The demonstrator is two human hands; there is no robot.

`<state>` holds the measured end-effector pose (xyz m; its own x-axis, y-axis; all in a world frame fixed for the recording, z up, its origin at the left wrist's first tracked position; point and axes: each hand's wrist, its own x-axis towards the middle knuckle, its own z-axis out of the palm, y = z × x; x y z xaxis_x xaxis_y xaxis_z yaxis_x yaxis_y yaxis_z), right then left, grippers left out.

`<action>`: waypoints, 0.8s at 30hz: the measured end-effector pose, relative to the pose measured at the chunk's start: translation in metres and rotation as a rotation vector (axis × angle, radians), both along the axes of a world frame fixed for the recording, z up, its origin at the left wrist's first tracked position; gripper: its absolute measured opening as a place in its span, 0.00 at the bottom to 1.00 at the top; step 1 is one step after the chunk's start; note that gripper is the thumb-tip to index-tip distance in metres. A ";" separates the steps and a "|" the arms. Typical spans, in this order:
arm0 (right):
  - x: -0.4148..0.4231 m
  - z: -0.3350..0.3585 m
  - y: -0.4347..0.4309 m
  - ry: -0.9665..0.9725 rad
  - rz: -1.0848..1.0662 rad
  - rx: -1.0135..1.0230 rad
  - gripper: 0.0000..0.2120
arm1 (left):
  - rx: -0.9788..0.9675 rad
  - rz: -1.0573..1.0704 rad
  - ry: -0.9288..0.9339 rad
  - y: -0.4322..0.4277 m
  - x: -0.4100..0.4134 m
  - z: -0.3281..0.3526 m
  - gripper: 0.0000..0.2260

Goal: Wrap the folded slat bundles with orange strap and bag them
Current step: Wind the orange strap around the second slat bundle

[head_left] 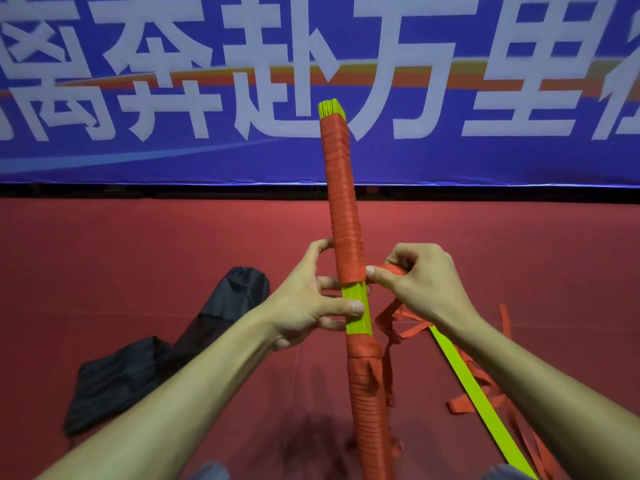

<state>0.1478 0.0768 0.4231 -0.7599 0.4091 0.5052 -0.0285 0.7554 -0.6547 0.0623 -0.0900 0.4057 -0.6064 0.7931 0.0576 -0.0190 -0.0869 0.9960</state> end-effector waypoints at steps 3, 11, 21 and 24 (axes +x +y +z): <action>0.000 0.002 0.002 -0.029 0.011 -0.027 0.18 | 0.024 0.050 -0.001 0.002 0.002 0.001 0.34; -0.001 0.004 0.007 -0.097 0.038 -0.037 0.14 | -0.011 0.154 0.068 0.004 0.003 0.003 0.29; 0.001 0.007 0.003 -0.058 0.199 -0.183 0.13 | -0.038 0.233 0.146 0.007 0.008 0.008 0.26; 0.002 0.006 -0.002 -0.041 0.175 -0.144 0.18 | -0.068 0.259 0.198 0.008 0.007 0.007 0.28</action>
<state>0.1500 0.0750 0.4288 -0.8443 0.3348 0.4184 -0.1222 0.6399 -0.7587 0.0696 -0.0818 0.4125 -0.7705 0.6202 0.1469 0.1899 0.0034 0.9818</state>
